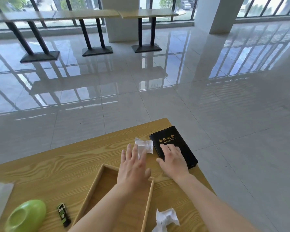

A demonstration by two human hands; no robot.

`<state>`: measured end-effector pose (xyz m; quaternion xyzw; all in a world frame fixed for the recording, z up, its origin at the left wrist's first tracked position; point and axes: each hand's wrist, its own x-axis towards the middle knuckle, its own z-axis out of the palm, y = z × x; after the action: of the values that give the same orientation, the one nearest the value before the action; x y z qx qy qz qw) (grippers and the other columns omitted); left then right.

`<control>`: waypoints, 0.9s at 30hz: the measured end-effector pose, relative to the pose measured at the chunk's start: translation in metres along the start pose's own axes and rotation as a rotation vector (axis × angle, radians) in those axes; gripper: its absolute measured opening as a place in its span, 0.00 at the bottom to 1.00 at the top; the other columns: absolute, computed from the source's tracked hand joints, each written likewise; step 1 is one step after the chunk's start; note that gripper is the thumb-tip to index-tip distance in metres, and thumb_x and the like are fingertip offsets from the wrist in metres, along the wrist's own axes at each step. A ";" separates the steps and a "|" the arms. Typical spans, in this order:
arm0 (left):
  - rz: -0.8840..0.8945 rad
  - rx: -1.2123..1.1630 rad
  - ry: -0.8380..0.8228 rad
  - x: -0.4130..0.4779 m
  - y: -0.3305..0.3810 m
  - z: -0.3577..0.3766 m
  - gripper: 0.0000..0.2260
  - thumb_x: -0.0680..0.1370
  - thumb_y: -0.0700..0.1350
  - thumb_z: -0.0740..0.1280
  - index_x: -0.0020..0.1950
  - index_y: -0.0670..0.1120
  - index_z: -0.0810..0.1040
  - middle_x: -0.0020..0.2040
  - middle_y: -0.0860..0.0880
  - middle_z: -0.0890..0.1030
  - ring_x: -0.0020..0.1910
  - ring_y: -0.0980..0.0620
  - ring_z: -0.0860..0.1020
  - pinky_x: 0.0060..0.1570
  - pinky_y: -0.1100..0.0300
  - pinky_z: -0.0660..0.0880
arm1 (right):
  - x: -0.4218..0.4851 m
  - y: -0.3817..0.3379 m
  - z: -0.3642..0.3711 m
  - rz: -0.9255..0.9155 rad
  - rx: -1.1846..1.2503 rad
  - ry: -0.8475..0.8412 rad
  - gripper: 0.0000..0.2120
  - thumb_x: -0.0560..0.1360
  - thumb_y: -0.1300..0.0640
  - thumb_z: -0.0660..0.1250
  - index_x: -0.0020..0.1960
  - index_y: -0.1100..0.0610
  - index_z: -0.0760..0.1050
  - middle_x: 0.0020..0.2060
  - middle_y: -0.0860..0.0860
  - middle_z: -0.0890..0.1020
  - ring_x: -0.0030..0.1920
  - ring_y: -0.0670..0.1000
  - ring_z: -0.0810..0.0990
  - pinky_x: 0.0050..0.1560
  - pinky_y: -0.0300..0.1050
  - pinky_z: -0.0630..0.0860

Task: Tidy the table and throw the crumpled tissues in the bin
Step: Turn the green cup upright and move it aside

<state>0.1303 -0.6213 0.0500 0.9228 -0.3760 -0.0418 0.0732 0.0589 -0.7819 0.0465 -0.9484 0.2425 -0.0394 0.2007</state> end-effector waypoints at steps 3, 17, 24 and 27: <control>-0.050 0.018 0.021 -0.026 -0.021 -0.010 0.32 0.79 0.60 0.59 0.79 0.53 0.50 0.80 0.41 0.49 0.79 0.39 0.41 0.77 0.41 0.44 | -0.011 -0.029 0.004 -0.064 0.004 -0.023 0.25 0.77 0.49 0.68 0.71 0.53 0.67 0.62 0.52 0.74 0.58 0.53 0.71 0.58 0.45 0.73; -0.410 0.012 0.116 -0.177 -0.140 -0.046 0.33 0.78 0.60 0.60 0.79 0.52 0.53 0.80 0.41 0.51 0.79 0.37 0.43 0.76 0.39 0.47 | -0.057 -0.189 0.048 -0.353 0.068 -0.181 0.24 0.77 0.47 0.67 0.70 0.53 0.70 0.64 0.52 0.76 0.66 0.55 0.71 0.66 0.49 0.69; -0.504 -0.016 0.097 -0.240 -0.199 -0.052 0.33 0.78 0.60 0.60 0.79 0.52 0.52 0.80 0.41 0.50 0.79 0.38 0.42 0.76 0.41 0.47 | -0.087 -0.257 0.077 -0.407 0.071 -0.266 0.24 0.78 0.49 0.66 0.72 0.54 0.69 0.66 0.53 0.75 0.69 0.54 0.70 0.67 0.49 0.69; -0.524 -0.011 0.077 -0.264 -0.221 -0.051 0.33 0.78 0.60 0.59 0.79 0.52 0.53 0.80 0.41 0.50 0.79 0.38 0.44 0.76 0.41 0.48 | -0.100 -0.284 0.091 -0.414 0.070 -0.288 0.24 0.79 0.49 0.66 0.72 0.53 0.69 0.67 0.53 0.76 0.68 0.54 0.70 0.67 0.49 0.69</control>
<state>0.1008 -0.2753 0.0689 0.9892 -0.1208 -0.0261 0.0791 0.1126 -0.4740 0.0786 -0.9662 0.0108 0.0475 0.2533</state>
